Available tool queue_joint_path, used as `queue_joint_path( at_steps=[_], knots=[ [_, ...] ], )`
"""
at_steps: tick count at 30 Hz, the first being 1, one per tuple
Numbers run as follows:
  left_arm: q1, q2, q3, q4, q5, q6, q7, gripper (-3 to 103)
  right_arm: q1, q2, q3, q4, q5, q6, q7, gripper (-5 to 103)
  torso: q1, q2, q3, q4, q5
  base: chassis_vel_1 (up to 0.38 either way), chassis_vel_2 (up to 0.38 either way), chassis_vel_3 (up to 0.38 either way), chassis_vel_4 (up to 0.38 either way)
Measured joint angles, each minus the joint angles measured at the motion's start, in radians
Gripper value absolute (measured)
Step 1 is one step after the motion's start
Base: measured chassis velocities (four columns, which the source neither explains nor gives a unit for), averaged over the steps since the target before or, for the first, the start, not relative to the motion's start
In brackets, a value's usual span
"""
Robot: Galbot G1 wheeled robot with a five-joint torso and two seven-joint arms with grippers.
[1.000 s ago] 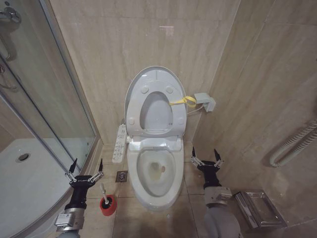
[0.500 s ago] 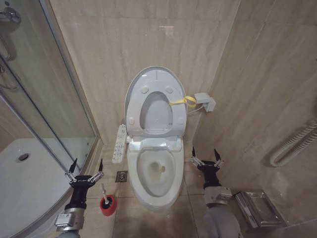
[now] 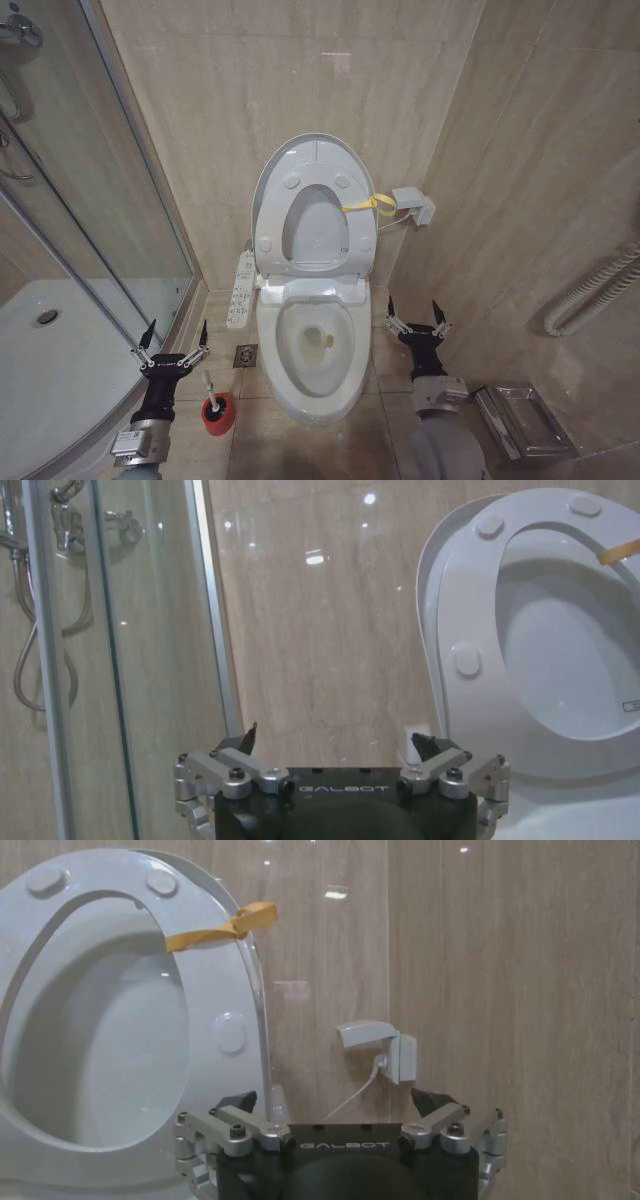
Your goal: Open the toilet lid, clean the toilet bowl with a toilet brush, close the toilet lid, and flush.
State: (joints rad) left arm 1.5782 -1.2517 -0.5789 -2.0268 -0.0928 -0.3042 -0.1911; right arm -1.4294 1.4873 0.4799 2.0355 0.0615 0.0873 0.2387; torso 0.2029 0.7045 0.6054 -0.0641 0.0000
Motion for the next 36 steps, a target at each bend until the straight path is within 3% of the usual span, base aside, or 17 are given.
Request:
queue_joint_path(
  at_steps=[36],
  knots=[
    [0.000, 0.000, 0.000, 0.000, 0.000, 0.000, 0.000, 100, 0.000, 0.000, 0.000, 0.000, 0.000, 0.000, 0.000, 100, 0.000, 0.000, 0.000, 0.0000, 0.0000, 0.000, 0.000, 0.000, 0.000]
  ],
)
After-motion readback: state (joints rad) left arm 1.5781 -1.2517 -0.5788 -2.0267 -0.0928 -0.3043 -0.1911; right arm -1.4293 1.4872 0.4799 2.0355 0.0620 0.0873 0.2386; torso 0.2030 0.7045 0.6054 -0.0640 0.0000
